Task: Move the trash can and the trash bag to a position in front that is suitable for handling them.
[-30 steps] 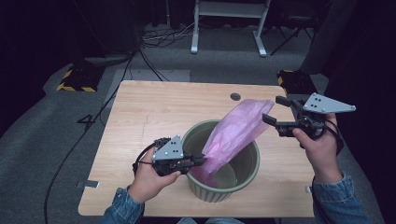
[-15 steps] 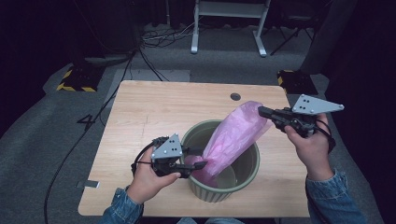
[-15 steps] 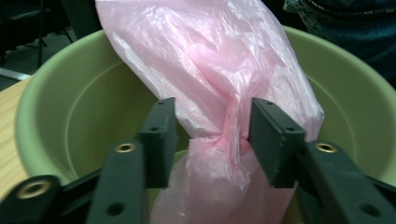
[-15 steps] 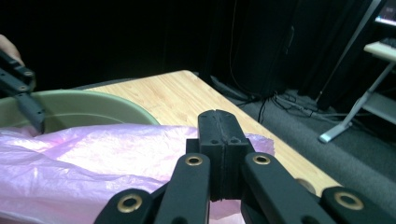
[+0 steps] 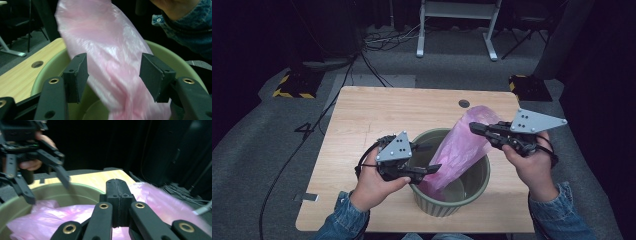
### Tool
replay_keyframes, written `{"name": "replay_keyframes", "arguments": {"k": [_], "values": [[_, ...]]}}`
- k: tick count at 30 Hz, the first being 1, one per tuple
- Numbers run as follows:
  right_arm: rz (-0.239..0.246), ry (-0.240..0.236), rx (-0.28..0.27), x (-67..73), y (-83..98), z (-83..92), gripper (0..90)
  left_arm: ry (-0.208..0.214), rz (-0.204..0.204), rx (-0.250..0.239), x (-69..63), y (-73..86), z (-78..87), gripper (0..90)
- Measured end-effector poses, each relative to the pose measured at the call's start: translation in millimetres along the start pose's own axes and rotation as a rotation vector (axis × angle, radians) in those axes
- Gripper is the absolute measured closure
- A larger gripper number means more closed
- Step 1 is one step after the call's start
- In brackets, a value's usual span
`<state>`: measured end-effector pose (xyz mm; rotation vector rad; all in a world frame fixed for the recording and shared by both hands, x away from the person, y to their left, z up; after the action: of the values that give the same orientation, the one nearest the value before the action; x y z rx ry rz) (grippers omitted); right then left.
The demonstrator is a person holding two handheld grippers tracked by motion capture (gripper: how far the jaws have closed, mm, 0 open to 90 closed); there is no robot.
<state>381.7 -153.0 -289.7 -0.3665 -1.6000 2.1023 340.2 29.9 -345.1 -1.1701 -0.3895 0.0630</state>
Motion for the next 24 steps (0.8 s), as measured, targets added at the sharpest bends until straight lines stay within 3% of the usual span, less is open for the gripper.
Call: {"name": "replay_keyframes", "arguments": {"k": [7, 14, 24], "values": [[0.021, -0.077, 0.005, 26.6, 1.6, -13.1, 90.0, -0.007, -0.003, -0.009, 7.3, -6.3, -11.4, 37.8], [0.009, -0.137, 0.017, 44.3, 3.7, -20.2, 90.0, -0.005, -0.010, -0.017, 10.8, -9.5, -21.5, 34.9], [-0.017, -0.210, 0.043, 60.1, 5.6, -31.5, 90.0, -0.018, -0.068, 0.001, 12.0, -24.6, -30.0, 35.1]]}}
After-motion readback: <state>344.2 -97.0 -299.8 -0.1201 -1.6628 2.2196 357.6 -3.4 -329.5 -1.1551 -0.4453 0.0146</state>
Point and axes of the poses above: each handheld gripper's, and its own axes: z roughly backward along the jaws, y roughly out of its underside, x roughly to its left, the point moved 7 cm from there along -z, roughly forward along the jaws, and after that the axes turned 15 degrees about -z, right-handed, at the moved point
